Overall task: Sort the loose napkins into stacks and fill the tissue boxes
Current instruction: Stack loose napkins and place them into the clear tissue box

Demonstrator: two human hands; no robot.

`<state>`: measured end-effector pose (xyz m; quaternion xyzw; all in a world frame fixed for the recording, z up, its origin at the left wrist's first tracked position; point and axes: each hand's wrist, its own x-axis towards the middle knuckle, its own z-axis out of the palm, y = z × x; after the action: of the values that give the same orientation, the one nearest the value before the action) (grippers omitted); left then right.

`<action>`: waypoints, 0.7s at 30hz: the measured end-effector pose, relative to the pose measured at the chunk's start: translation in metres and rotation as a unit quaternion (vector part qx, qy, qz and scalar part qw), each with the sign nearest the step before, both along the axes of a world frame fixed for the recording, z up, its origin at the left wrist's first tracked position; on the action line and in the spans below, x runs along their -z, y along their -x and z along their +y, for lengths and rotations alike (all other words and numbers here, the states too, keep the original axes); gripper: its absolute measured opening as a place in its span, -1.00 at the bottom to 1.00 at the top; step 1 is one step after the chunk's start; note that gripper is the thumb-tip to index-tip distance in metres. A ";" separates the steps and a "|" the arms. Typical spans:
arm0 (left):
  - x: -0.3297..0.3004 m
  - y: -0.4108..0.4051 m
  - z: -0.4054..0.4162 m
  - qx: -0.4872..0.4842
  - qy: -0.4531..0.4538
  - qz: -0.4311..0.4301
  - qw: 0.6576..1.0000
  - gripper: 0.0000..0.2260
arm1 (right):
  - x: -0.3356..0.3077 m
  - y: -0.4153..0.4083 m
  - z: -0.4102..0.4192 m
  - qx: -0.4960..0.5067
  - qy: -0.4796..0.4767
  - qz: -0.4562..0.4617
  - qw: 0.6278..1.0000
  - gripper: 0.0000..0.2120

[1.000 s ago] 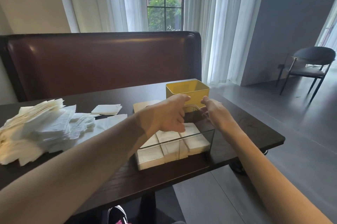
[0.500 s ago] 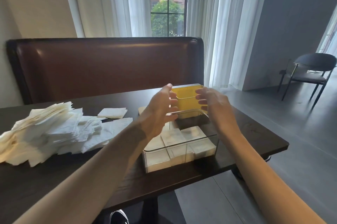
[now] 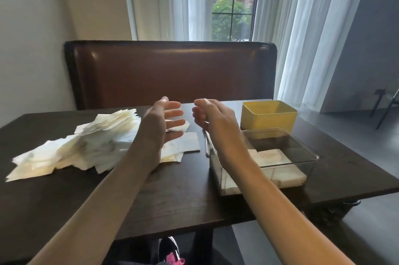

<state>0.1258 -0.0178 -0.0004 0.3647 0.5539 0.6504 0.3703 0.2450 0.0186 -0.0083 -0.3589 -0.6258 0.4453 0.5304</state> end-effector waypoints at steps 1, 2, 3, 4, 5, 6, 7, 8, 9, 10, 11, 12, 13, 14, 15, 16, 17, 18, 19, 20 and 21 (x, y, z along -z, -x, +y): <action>0.004 0.009 0.000 -0.007 0.004 0.000 1.000 -0.62 | 0.004 0.011 0.000 -0.010 0.013 -0.004 1.000 -0.81; 0.008 0.018 0.000 -0.012 0.009 0.001 1.000 -0.61 | 0.008 0.022 0.000 -0.019 0.028 -0.007 0.999 -0.82; 0.013 0.027 0.000 -0.015 0.015 0.001 1.000 -0.60 | 0.013 0.031 0.002 -0.023 0.044 -0.009 0.999 -0.82; 0.019 0.038 0.002 -0.017 0.020 0.001 1.000 -0.59 | 0.017 0.042 0.003 -0.027 0.062 -0.009 0.998 -0.81; 0.025 0.045 0.005 -0.015 0.026 0.000 1.000 -0.58 | 0.022 0.048 0.007 -0.027 0.082 -0.011 0.996 -0.81; 0.032 0.052 0.007 -0.012 0.031 -0.003 0.999 -0.57 | 0.027 0.055 0.010 -0.026 0.102 -0.017 0.994 -0.81; 0.039 0.060 0.010 -0.009 0.036 -0.005 0.999 -0.56 | 0.034 0.063 0.014 -0.021 0.119 -0.028 0.992 -0.81; 0.046 0.067 0.012 -0.003 0.038 -0.010 0.999 -0.55 | 0.042 0.069 0.019 -0.014 0.134 -0.040 0.990 -0.81; 0.053 0.074 0.015 0.003 0.039 -0.014 0.999 -0.54 | 0.049 0.077 0.024 -0.004 0.143 -0.051 0.988 -0.80; 0.059 0.078 0.019 0.012 0.037 -0.017 0.999 -0.53 | 0.056 0.081 0.030 0.009 0.142 -0.063 0.988 -0.78; 0.063 0.081 0.022 0.022 0.033 -0.020 0.999 -0.53 | 0.063 0.086 0.036 0.017 0.132 -0.085 0.987 -0.77; 0.067 0.084 0.026 0.030 0.027 -0.023 0.999 -0.53 | 0.069 0.091 0.042 0.021 0.118 -0.115 0.986 -0.77; 0.070 0.085 0.029 0.035 0.018 -0.024 0.999 -0.53 | 0.073 0.096 0.049 0.023 0.104 -0.148 0.983 -0.76; 0.071 0.086 0.033 0.038 0.009 -0.021 0.999 -0.54 | 0.076 0.100 0.056 0.028 0.091 -0.180 0.979 -0.75; 0.073 0.087 0.037 0.040 0.001 -0.016 0.999 -0.54 | 0.080 0.104 0.064 0.038 0.080 -0.211 0.973 -0.74; 0.074 0.089 0.041 0.044 -0.006 -0.010 0.999 -0.55 | 0.084 0.107 0.071 0.054 0.068 -0.238 0.967 -0.74; 0.076 0.090 0.044 0.050 -0.011 -0.005 0.999 -0.55 | 0.089 0.111 0.080 0.076 0.057 -0.269 0.959 -0.75; 0.079 0.092 0.046 0.057 -0.014 -0.001 0.998 -0.54 | 0.094 0.113 0.087 0.100 0.047 -0.304 0.946 -0.77; 0.082 0.094 0.048 0.063 -0.013 0.003 0.998 -0.54 | 0.100 0.114 0.093 0.122 0.042 -0.342 0.931 -0.75; 0.086 0.095 0.050 0.067 -0.010 0.006 0.998 -0.53 | 0.105 0.115 0.098 0.137 0.042 -0.376 0.915 -0.71; 0.090 0.097 0.051 0.068 -0.007 0.005 0.998 -0.52 | 0.109 0.114 0.101 0.142 0.046 -0.407 0.901 -0.68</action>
<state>0.0285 0.0335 -0.0907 0.4073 0.5250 0.6262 0.4080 0.1309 0.1194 -0.1178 -0.6181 -0.7083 0.2088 0.2694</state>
